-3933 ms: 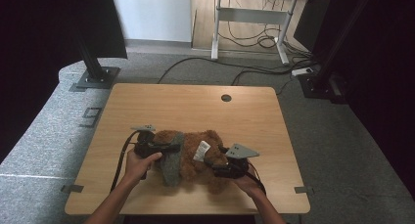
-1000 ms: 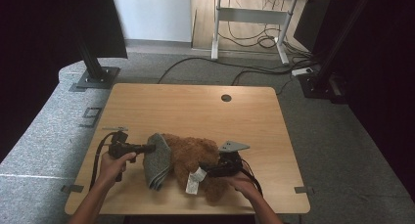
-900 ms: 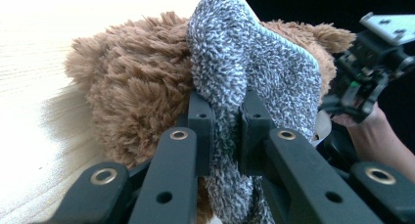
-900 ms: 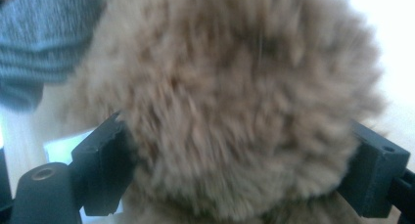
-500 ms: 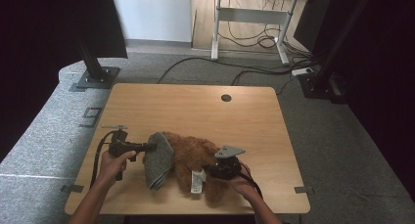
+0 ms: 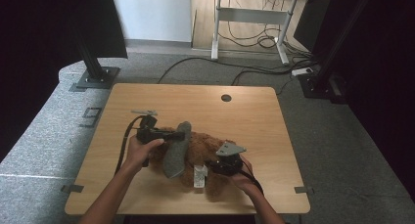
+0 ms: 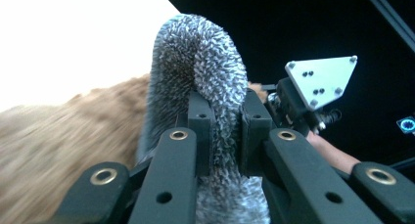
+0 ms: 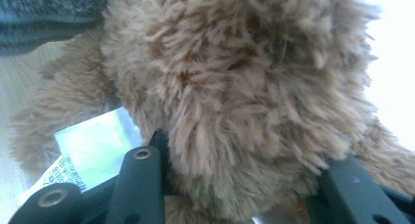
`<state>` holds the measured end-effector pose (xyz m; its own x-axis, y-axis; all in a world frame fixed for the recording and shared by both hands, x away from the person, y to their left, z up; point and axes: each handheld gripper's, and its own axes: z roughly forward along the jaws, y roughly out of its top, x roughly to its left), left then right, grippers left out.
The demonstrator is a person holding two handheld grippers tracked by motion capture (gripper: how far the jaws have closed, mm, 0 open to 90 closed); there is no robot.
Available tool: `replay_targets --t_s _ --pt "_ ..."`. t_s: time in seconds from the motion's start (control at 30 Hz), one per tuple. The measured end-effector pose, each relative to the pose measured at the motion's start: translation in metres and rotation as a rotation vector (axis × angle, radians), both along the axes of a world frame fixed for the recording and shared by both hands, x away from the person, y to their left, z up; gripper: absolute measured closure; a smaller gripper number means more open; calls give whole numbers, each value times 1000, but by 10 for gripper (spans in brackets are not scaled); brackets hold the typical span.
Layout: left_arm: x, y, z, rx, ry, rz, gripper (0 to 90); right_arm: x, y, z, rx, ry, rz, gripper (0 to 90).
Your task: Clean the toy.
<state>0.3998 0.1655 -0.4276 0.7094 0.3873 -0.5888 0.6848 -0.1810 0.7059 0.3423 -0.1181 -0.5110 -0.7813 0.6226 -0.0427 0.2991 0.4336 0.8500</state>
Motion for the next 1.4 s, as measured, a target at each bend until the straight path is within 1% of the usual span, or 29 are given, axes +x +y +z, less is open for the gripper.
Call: replay_targets --t_s 0.13,0.33,0.43,0.57,0.63,0.7,0.77,0.8,0.83,0.97,1.03,1.1,1.13,1.2,1.23,1.3,1.4 --pt "5 -28 -3 23 7 -31 787 3 -1 -3 19 19 -3 557" --pt "8 -56 -11 53 21 -66 786 5 -2 -5 33 35 -10 553" --pt "7 -66 -14 63 24 -74 786 7 -1 -7 31 47 -17 553" --pt "8 -78 -17 87 25 -78 787 8 0 -8 33 59 -28 552" --pt "7 -82 -18 110 11 -73 789 9 0 -9 37 62 -30 552" --pt "6 -81 -17 124 -6 -61 792 8 -1 -10 34 61 -28 552" --pt "5 -75 -16 144 -33 -41 794 7 -1 -10 30 53 -21 552" --pt "5 -71 -15 142 -38 -30 794 7 -1 -10 26 48 -18 553" --pt "5 -64 -14 143 -49 -14 795 6 -1 -10 28 46 -16 552" --pt "9 -31 -13 154 -45 58 795 4 -2 -12 19 35 -2 552" --pt "12 -12 -13 169 -49 104 795 2 -3 -13 14 26 0 553" --pt "16 6 -15 160 -33 138 795 1 -3 -13 12 19 4 552" --pt "19 21 -17 146 -19 163 795 0 -3 -14 11 17 8 552" --pt "22 35 -20 138 1 185 794 -2 -4 -15 11 13 12 546" --pt "23 42 -22 126 16 192 794 -3 -5 -15 10 9 17 540" --pt "24 51 -25 105 40 203 793 -4 -6 -16 10 8 23 524" --pt "23 57 -28 92 48 199 792 -6 -7 -16 10 9 32 511"
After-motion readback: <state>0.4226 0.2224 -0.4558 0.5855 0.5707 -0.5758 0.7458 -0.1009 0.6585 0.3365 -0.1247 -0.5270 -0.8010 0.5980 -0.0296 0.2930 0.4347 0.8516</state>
